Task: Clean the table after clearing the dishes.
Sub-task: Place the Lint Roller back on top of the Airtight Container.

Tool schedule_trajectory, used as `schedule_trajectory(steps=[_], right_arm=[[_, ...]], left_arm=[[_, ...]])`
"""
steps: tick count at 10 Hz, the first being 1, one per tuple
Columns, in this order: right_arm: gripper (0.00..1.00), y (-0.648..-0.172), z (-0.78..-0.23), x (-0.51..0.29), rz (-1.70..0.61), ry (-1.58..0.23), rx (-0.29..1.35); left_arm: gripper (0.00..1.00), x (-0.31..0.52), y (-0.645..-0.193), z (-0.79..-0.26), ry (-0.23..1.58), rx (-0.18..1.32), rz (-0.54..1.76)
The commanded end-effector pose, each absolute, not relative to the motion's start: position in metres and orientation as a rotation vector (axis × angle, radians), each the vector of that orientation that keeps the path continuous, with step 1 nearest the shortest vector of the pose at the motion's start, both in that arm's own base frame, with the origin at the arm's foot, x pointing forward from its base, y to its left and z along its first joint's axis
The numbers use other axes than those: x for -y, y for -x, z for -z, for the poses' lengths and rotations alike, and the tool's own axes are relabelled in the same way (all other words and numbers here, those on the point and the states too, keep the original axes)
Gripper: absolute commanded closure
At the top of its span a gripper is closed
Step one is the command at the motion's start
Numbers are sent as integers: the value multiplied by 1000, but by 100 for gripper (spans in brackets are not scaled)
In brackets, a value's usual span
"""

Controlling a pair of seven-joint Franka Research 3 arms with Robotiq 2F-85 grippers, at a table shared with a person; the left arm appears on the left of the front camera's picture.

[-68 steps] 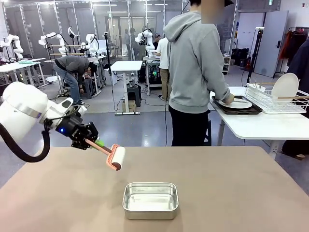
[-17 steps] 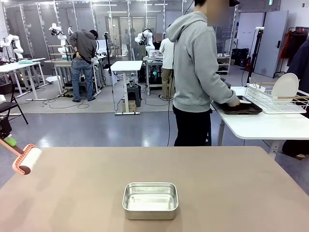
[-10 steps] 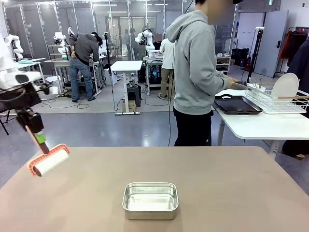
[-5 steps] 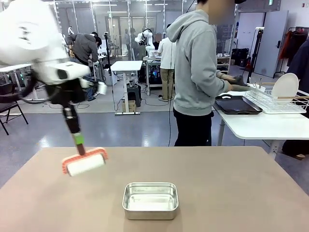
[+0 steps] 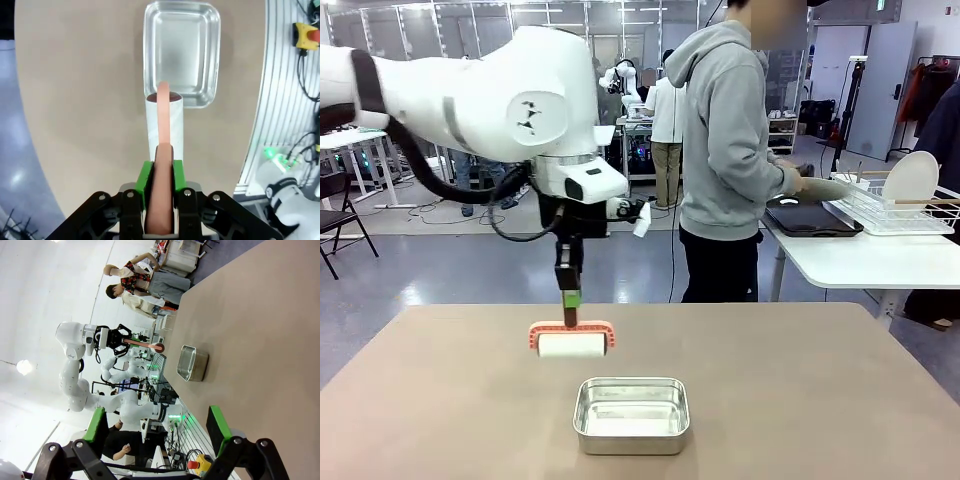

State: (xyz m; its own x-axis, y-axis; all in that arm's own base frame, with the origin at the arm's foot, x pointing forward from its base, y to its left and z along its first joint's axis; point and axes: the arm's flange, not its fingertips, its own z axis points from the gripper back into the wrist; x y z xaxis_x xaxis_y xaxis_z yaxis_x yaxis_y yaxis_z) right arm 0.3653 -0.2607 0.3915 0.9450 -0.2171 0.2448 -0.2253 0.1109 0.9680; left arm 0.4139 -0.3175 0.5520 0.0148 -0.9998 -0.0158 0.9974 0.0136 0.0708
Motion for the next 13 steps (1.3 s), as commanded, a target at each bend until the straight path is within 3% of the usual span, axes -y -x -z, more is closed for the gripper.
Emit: schedule_trajectory(steps=[1, 5, 7, 13], right_arm=[[0, -363, -395, 260, -22, -1471, 378], [0, -363, -395, 260, -22, -1471, 378], [0, -363, -395, 260, -22, -1471, 378], [0, -363, -395, 260, -22, -1471, 378]], left_arm=[[78, 327, -420, -558, -5, 68, 1552], [78, 318, -414, -552, -68, 43, 1556], [78, 327, -420, -530, -7, 6, 1593], [78, 359, -414, -477, 91, 100, 1644]])
